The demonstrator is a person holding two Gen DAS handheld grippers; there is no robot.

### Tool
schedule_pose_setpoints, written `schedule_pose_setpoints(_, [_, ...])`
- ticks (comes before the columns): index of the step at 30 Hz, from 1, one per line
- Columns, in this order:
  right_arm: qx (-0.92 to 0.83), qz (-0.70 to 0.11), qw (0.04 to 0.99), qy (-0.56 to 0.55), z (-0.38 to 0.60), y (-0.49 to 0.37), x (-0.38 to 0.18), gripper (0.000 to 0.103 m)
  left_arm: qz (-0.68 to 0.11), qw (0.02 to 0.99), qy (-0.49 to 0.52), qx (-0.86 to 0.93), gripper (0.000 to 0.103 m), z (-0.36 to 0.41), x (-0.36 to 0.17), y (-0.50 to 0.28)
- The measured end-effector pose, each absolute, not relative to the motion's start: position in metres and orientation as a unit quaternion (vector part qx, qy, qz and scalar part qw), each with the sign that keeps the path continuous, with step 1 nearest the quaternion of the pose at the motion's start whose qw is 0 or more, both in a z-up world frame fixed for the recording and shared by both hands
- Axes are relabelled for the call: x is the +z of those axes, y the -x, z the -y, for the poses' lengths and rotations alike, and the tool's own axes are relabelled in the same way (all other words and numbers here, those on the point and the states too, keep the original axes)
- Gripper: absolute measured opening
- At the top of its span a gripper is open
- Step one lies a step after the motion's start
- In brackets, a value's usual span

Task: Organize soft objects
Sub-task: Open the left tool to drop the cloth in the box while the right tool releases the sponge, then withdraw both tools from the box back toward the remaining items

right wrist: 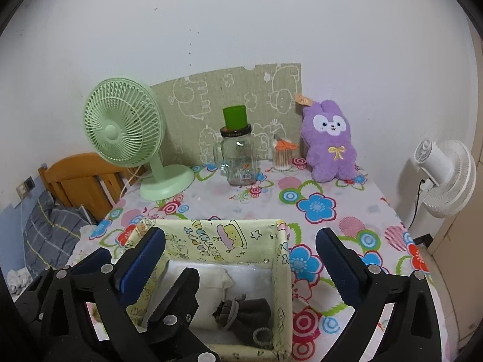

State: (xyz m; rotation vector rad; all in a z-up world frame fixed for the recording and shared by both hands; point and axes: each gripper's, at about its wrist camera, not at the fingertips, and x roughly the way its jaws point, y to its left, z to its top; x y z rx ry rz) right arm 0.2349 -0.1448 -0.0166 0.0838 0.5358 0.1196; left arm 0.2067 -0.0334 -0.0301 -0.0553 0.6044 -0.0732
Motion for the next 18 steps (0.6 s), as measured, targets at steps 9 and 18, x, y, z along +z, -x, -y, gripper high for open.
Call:
schedule_pose_setpoints(9, [0.058,-0.256,0.964,-0.038,0.146,-0.206,-0.004,0.102,-0.28,0.959,0.012,-0.033,0.093,0.038,-0.016,-0.179])
schedule_pose_setpoints(18, [0.065,-0.248,0.966,-0.021,0.143,-0.172,0.008,0.102,-0.267,0.963,0.003,-0.039,0.094,0.038,-0.006,-0.15])
